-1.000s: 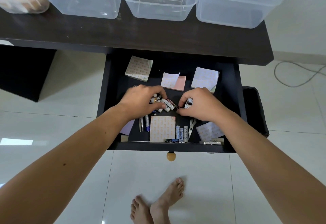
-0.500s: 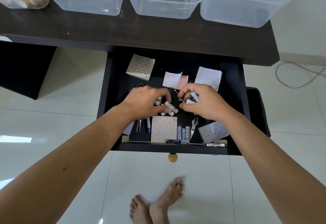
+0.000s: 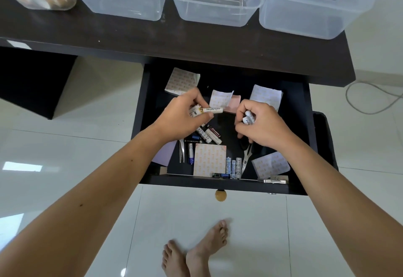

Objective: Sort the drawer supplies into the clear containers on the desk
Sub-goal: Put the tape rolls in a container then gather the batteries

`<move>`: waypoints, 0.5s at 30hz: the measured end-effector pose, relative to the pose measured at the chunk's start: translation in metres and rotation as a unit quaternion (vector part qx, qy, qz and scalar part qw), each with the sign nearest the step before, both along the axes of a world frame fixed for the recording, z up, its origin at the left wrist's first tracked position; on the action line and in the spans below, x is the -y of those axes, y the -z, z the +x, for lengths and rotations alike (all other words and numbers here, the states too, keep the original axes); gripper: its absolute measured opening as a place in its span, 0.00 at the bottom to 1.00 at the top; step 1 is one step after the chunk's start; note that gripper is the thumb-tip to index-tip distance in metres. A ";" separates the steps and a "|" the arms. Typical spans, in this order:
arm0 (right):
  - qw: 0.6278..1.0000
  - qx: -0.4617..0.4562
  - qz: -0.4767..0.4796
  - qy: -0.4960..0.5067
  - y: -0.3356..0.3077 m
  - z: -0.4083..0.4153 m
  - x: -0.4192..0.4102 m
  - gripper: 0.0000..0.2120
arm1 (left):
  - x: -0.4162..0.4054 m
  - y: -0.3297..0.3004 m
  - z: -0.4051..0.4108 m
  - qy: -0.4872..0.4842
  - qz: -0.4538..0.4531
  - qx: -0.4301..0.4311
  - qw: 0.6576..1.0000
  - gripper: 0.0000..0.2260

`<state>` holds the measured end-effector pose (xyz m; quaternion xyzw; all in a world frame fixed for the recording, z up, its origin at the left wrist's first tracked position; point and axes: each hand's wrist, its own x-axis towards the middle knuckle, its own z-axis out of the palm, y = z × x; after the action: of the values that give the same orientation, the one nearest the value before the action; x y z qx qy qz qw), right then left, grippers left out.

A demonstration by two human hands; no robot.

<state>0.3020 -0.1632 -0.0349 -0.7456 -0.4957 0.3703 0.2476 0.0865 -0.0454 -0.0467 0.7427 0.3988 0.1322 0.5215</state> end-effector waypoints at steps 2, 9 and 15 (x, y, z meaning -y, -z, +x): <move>1.000 0.001 -0.001 -0.001 0.001 -0.002 -0.002 0.09 | 0.001 -0.002 -0.001 -0.022 -0.020 0.019 0.999 0.09; 0.999 0.022 -0.033 -0.030 0.007 -0.020 -0.013 0.07 | 0.000 -0.003 -0.005 -0.095 -0.113 0.092 0.985 0.09; 0.996 0.027 -0.074 -0.037 0.016 -0.026 -0.020 0.10 | 0.006 0.002 -0.009 -0.057 -0.120 0.083 0.988 0.18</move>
<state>0.2761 -0.1435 -0.0511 -0.7528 -0.5005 0.3947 0.1644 0.0774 -0.0512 -0.0490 0.6375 0.4085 0.1738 0.6297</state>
